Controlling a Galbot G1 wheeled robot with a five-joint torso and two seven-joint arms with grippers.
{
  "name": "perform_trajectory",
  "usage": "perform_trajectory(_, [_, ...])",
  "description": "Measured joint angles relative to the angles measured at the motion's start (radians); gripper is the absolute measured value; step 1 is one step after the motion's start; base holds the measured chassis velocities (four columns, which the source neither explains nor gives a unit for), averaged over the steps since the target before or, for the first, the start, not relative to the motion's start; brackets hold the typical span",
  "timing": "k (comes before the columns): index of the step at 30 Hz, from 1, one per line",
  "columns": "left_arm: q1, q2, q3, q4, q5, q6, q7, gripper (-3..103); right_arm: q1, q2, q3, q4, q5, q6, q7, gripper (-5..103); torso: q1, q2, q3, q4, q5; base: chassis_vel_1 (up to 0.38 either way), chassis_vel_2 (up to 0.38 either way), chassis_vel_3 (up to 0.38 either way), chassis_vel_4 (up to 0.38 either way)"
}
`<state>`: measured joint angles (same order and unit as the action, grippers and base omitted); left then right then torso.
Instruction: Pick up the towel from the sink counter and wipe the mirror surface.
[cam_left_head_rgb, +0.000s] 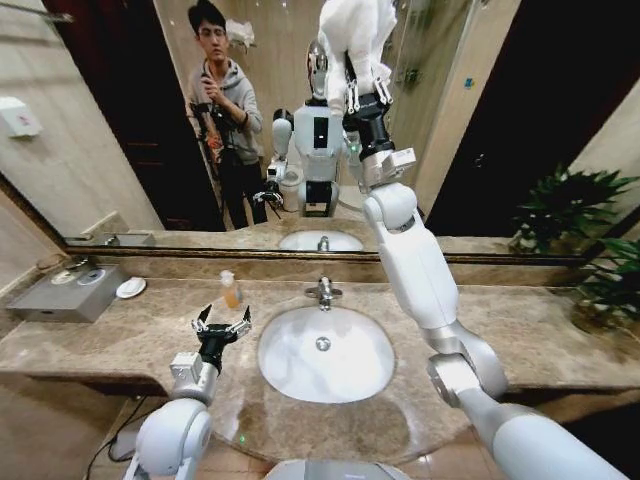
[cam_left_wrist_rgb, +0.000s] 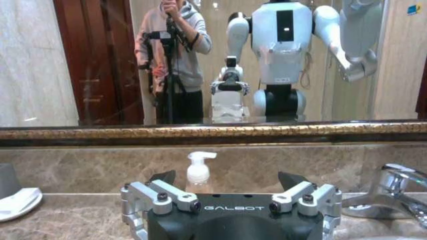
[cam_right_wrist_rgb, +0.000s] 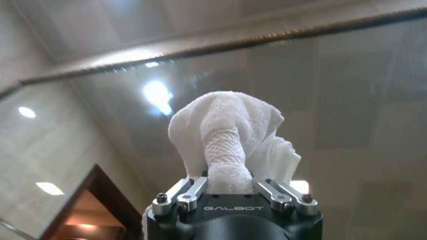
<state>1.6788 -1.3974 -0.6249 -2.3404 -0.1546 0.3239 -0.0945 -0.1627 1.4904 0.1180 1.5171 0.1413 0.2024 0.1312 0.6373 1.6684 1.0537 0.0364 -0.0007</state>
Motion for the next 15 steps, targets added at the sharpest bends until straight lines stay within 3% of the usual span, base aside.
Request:
perform_trajectory(2, [0.000,0.000,0.000,0.000,0.000,0.000,0.000,100,0.008,0.013,0.002,-0.010,-0.013,-0.008,0.021,18,0.000,0.000,0.000,0.0002,-0.0001,0.038,0.011,-0.010,-0.029])
perform_trajectory(4, [0.000,0.000,0.000,0.000,0.000,0.000,0.000,100,0.037,0.056,0.018,-0.044,-0.057,-0.047,0.102,18,0.000,0.000,0.000,-0.0008,0.0012,-0.055,-0.025,0.037,0.031])
perform_trajectory(8, [0.000,0.000,0.001,0.000,0.000,0.000,0.000,100,0.077,0.109,0.037,-0.097,-0.108,-0.077,0.177,18,0.000,0.000,0.000,-0.0012,0.0009,-0.066,-0.057,0.037,0.032])
perform_trajectory(15, [0.000,0.000,0.000,0.000,0.000,0.000,0.000,100,0.094,0.117,0.007,-0.145,-0.122,-0.042,0.131,18,0.000,0.000,0.000,-0.0012,0.0008,-0.017,-0.015,0.007,0.005])
